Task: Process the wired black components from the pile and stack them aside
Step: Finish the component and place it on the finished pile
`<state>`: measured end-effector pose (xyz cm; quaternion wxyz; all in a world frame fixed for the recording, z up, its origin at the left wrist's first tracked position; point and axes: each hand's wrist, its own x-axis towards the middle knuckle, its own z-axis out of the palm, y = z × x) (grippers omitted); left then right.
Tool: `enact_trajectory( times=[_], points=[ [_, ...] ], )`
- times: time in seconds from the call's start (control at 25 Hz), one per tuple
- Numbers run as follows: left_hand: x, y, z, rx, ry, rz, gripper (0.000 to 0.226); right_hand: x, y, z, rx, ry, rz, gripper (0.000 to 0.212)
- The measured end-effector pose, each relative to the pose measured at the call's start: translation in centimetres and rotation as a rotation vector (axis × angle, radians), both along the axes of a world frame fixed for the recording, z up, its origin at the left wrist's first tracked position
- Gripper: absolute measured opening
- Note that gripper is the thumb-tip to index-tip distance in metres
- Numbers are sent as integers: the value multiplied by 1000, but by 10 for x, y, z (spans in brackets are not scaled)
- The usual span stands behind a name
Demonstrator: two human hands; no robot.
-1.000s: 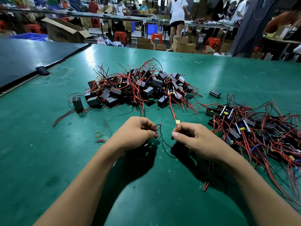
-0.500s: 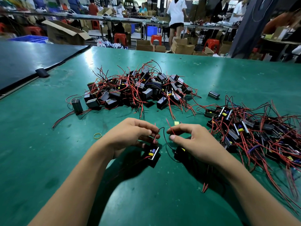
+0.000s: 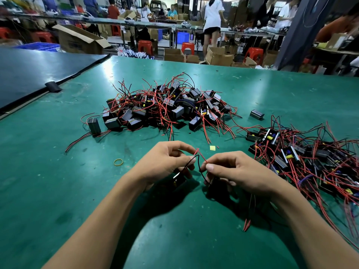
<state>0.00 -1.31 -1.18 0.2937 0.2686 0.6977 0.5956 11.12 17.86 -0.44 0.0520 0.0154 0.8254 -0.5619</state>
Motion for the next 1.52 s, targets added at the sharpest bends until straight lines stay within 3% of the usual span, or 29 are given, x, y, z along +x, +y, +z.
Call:
enact_trajectory(
  times=[0.32, 0.52, 1.16, 1.52],
  points=[
    [4, 3, -2, 45, -52, -30, 11, -3, 3, -6, -85, 51, -148, 20],
    [9, 10, -3, 116, -17, 57, 12, -4, 0, -9, -10, 38, -90, 16],
    [4, 12, -8, 97, 44, 197, 11, -3, -1, -9, -73, 98, -99, 14],
    [7, 10, -4, 127, 28, 98, 8, -3, -4, -6, 11, 53, -122, 15]
  ],
)
